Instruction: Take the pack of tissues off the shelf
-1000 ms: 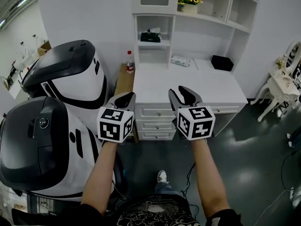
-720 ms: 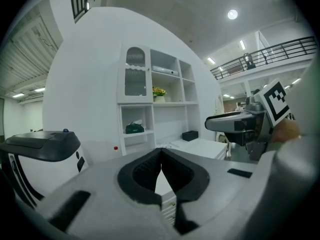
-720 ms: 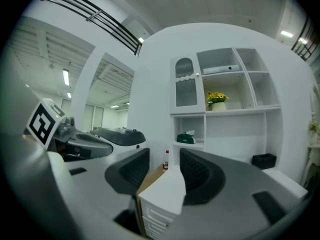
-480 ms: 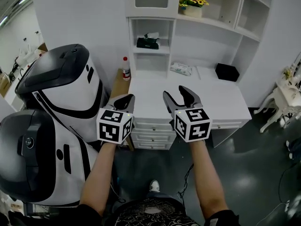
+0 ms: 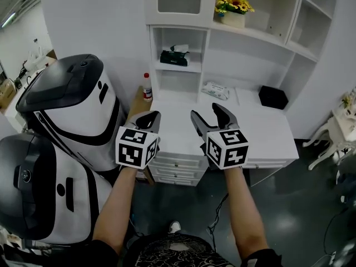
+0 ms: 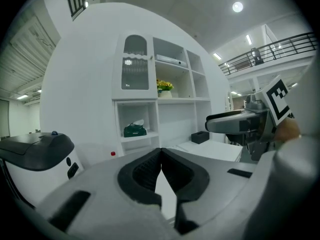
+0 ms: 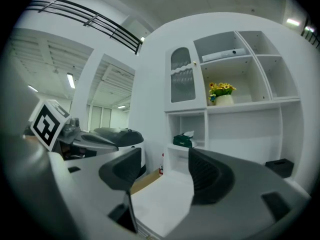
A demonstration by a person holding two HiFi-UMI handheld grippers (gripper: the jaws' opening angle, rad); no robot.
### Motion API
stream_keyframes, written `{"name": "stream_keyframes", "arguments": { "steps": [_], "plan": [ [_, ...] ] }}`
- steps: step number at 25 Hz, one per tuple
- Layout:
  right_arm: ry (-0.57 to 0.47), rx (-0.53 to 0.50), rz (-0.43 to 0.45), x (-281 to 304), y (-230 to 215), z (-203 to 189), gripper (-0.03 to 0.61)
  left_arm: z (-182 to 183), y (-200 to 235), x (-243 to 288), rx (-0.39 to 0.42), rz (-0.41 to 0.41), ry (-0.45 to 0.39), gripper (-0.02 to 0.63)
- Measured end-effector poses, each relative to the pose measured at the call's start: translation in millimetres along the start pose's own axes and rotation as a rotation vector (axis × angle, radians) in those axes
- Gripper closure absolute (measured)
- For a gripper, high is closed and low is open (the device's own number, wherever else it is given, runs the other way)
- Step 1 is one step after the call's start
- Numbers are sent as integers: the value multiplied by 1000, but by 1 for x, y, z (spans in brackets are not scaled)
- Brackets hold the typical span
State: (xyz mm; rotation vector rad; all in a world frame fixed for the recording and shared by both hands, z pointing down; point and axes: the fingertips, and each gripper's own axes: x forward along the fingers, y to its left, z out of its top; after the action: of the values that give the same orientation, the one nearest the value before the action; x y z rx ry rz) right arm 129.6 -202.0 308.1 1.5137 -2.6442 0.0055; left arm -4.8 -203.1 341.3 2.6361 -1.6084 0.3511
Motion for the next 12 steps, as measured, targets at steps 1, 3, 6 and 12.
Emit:
{"name": "stream_keyframes", "arguments": {
  "steps": [1, 3, 6, 12],
  "plan": [
    [-1, 0, 4, 4, -3, 1, 298, 2, 2, 3, 1, 6, -1, 604],
    [0, 1, 12, 10, -8, 1, 298, 5, 5, 9, 3, 16, 1, 604],
    [4, -2, 23, 20, -13, 0, 298, 6, 12, 16, 2, 29, 4, 604],
    [-3, -13, 41, 48, -17, 3, 298, 7, 29, 30, 4, 45, -2, 604]
  ]
}}
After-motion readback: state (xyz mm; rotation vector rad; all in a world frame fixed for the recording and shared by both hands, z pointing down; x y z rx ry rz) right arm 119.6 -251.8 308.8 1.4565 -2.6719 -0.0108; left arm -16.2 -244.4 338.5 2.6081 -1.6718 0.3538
